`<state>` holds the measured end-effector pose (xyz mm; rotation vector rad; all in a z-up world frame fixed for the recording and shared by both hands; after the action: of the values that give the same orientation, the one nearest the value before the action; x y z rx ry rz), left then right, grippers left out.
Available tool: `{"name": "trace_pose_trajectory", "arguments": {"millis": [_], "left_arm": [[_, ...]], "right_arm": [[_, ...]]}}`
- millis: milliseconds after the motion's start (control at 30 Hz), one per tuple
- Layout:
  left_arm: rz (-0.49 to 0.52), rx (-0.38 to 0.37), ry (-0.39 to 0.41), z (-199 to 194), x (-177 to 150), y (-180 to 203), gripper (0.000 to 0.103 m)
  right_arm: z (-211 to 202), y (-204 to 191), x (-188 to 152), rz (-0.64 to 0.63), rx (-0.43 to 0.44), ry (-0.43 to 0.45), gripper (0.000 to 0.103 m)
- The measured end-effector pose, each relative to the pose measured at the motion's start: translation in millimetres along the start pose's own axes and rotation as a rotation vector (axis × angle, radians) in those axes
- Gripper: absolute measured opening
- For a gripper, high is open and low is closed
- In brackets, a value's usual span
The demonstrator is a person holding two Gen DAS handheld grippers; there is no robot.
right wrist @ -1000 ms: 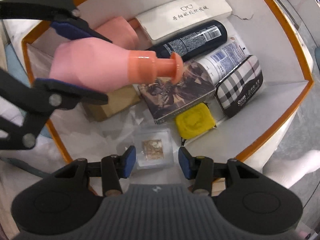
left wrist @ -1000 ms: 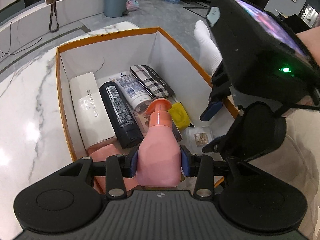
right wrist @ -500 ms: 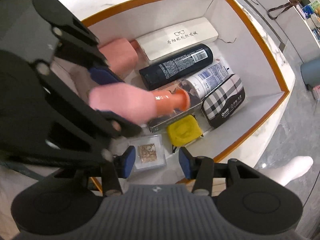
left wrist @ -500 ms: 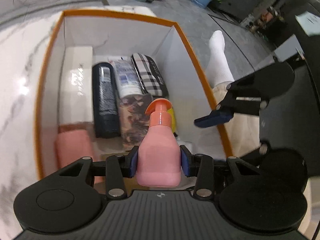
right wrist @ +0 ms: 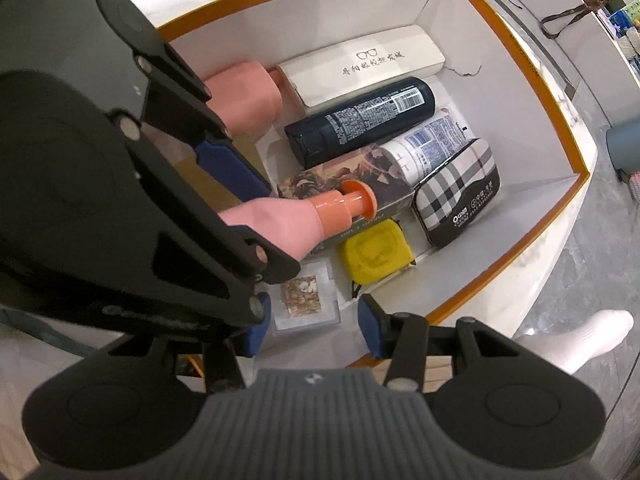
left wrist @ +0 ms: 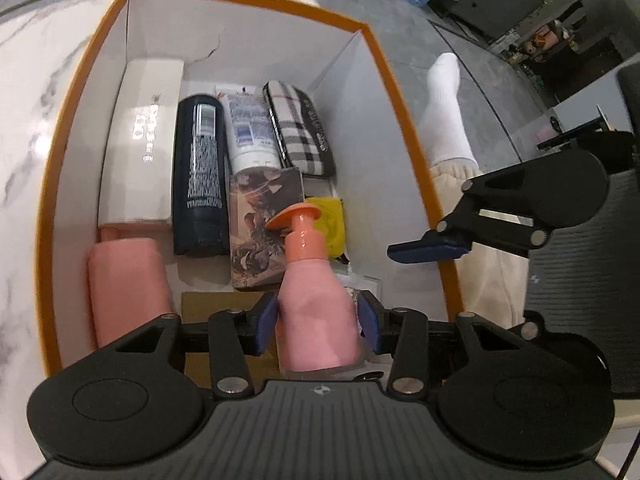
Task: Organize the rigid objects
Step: 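Open both tools to release the objects into the box and withdraw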
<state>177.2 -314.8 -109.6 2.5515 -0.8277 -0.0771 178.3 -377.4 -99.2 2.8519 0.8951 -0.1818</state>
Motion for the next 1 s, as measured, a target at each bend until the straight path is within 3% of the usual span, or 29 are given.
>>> {"name": "trace_pose_trajectory", "arguments": {"millis": [300, 633, 900, 1000], "left_arm": [[0.093, 0.061, 0.080, -39, -8, 6, 0.049], [0.241, 0.299, 0.279, -112, -48, 5, 0.049], [0.249, 0.512, 0.451, -169, -97, -9, 0.049], [0.255, 0.580, 0.521, -187, -117, -11, 0.049]], "right_arm": [[-22, -5, 2, 0.007, -0.043, 0.019, 0.053], [-76, -29, 4, 0.047, -0.136, 0.097, 0.059], [-121, -52, -3, 0.214, -0.211, 0.260, 0.066], [-136, -64, -7, 0.277, -0.202, 0.372, 0.072]]}}
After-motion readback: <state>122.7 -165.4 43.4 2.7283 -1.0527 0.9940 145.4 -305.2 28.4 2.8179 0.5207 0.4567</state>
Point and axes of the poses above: each gripper's, at about its wrist camera, not at the fingertips, and z roughly the way its jaws point, y to its right, x to its top, the point moved 7 cm from there along z, roughly the way its jaws point, and after that the axes turned 14 degrees about -y, right-handed, at the moved point
